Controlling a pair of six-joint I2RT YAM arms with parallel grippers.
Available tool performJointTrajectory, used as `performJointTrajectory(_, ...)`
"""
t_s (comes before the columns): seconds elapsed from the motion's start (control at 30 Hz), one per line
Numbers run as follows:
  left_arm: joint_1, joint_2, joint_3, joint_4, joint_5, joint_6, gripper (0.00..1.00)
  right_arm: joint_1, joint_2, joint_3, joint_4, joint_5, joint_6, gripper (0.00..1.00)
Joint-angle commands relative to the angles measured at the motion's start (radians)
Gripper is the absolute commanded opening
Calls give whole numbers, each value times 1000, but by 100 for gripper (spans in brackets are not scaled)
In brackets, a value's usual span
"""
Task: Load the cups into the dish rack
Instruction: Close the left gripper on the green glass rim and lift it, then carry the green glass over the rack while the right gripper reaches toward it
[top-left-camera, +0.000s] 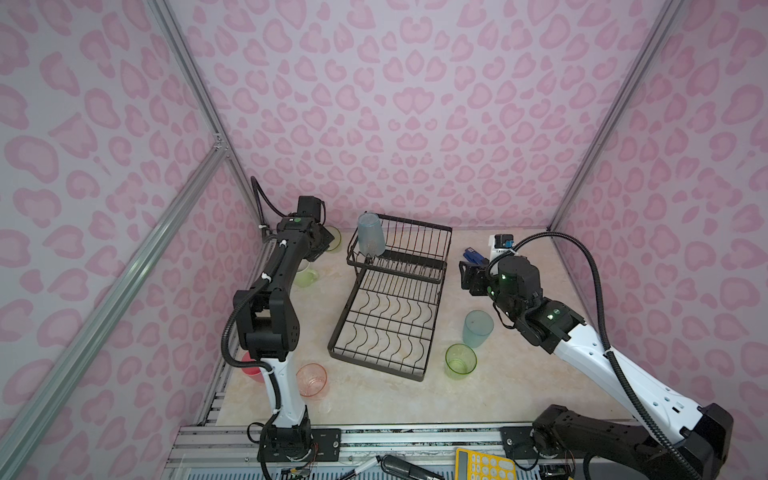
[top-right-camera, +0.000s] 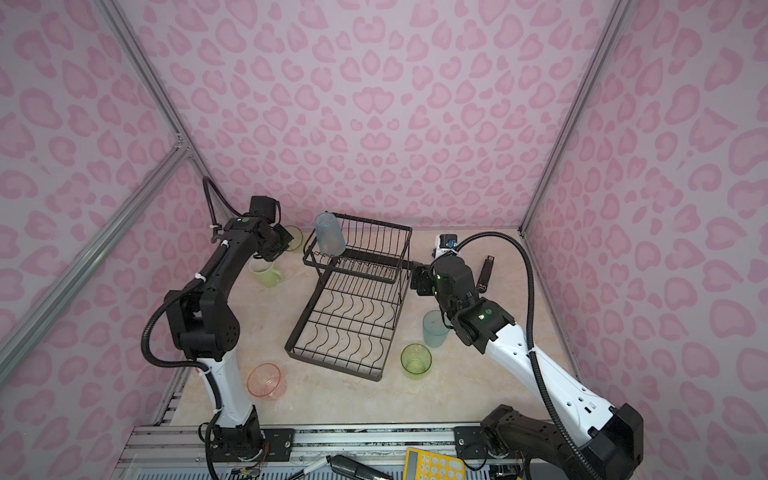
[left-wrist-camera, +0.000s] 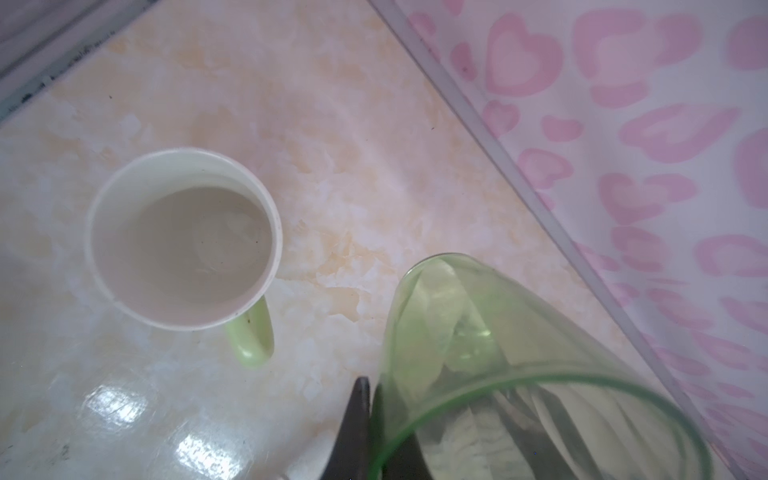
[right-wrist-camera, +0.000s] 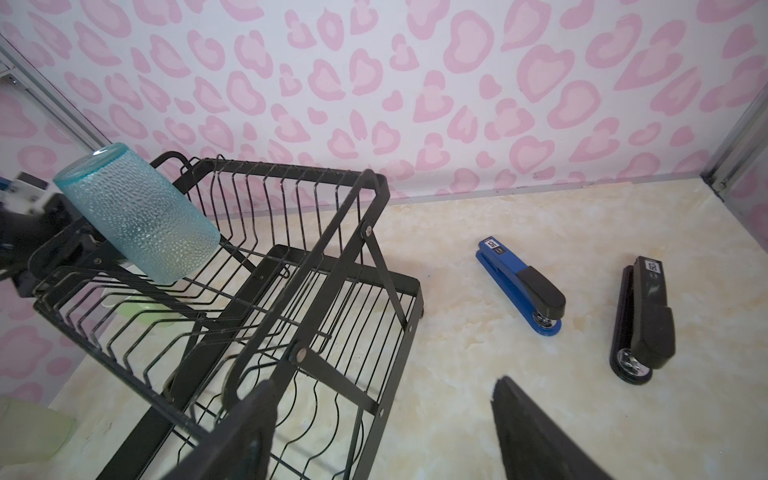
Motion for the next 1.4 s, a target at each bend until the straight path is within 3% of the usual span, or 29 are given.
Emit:
performJointTrajectory(0.0, 2, -209, -4, 27, -9, 34, 3, 2, 8, 2, 12, -8, 0, 81)
performJointTrajectory(0.33, 3, -354, -94, 74, 23, 98, 3, 2, 17, 16, 14, -33, 22, 81)
performJointTrajectory(0.7, 2, -567, -291, 355, 270, 171, 3, 1, 3, 22, 13, -70, 64, 81)
performJointTrajectory(0.87, -3, -623, -404, 546, 450, 173, 4, -1, 9, 38, 37, -110, 112, 81)
performJointTrajectory(1.13, -80, -599, -516, 774, 666, 177, 4, -36, 69, 107, 120, -288, 284, 81)
performJointTrajectory(1.37, -184, -529, -544, 908, 769, 213, 3, -73, 96, 117, 316, -385, 581, 86)
